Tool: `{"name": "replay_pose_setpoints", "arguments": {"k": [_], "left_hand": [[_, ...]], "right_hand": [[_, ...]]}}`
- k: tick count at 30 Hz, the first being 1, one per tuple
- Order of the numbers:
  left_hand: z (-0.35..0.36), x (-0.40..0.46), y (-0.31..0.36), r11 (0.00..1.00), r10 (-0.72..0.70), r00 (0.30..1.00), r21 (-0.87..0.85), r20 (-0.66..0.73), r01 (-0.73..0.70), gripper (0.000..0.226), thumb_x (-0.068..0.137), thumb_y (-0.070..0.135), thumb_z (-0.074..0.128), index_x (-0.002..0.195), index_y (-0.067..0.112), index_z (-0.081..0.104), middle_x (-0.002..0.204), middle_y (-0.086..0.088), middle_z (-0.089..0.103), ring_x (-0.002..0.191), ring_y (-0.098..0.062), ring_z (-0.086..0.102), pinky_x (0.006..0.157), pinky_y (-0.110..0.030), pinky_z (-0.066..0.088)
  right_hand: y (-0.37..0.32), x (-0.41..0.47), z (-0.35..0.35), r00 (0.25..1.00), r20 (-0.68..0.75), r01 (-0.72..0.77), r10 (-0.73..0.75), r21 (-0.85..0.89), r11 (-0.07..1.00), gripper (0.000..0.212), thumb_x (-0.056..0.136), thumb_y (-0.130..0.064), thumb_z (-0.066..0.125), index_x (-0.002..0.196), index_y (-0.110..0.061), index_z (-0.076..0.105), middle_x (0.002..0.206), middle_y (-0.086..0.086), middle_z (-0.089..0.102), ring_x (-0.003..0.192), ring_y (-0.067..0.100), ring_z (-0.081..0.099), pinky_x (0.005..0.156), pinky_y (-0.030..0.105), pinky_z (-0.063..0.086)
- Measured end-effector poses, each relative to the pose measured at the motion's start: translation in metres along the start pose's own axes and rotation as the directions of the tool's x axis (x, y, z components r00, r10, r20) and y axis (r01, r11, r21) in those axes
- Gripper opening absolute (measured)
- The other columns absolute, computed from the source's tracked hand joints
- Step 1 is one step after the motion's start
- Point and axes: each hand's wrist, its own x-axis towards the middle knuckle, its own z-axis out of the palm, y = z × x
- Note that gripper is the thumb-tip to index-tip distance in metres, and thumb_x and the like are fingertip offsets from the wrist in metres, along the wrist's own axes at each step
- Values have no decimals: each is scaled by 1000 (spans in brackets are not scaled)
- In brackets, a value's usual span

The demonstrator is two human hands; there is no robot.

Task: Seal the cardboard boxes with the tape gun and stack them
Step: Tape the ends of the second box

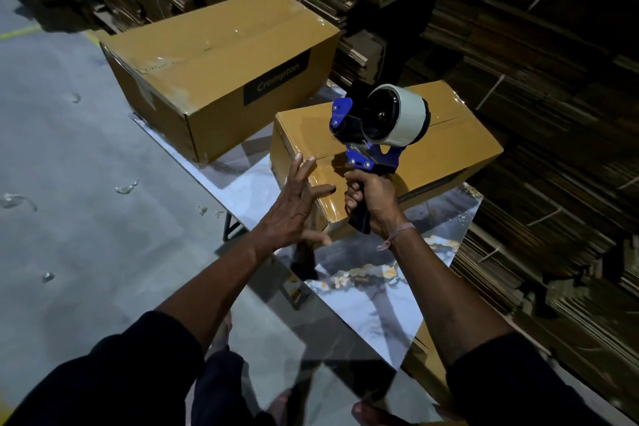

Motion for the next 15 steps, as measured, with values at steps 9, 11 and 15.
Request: {"name": "replay_pose_setpoints", "arguments": {"k": [9,11,15], "left_hand": [[2,-2,14,997,-83,996,-1,-27,83,83,84,65,70,147,13,52,170,-17,9,159,-39,-9,122,-61,26],[-2,-3,3,998,-46,999,33,-12,47,73,93,66,56,147,16,54,170,-17,13,159,-41,-5,122,-60,26],[-2,-2,-9,992,-34,999,118,-28,37,67,97,69,45,143,22,58,168,-14,22,159,-41,2,118,-62,30]], "right_hand": [[0,-1,-1,1000,-13,19,-20,-22,1000,43,96,-9,61,56,-15,46,48,3,36,40,20,38,47,32,34],[-1,-1,-1,1000,-7,21,-21,-27,999,42,96,-9,61,58,-15,47,49,3,36,40,19,38,47,31,34],[1,3,-1,999,-10,30,-30,-28,999,37,96,-8,62,61,-13,49,50,4,36,40,20,38,46,32,34]]}}
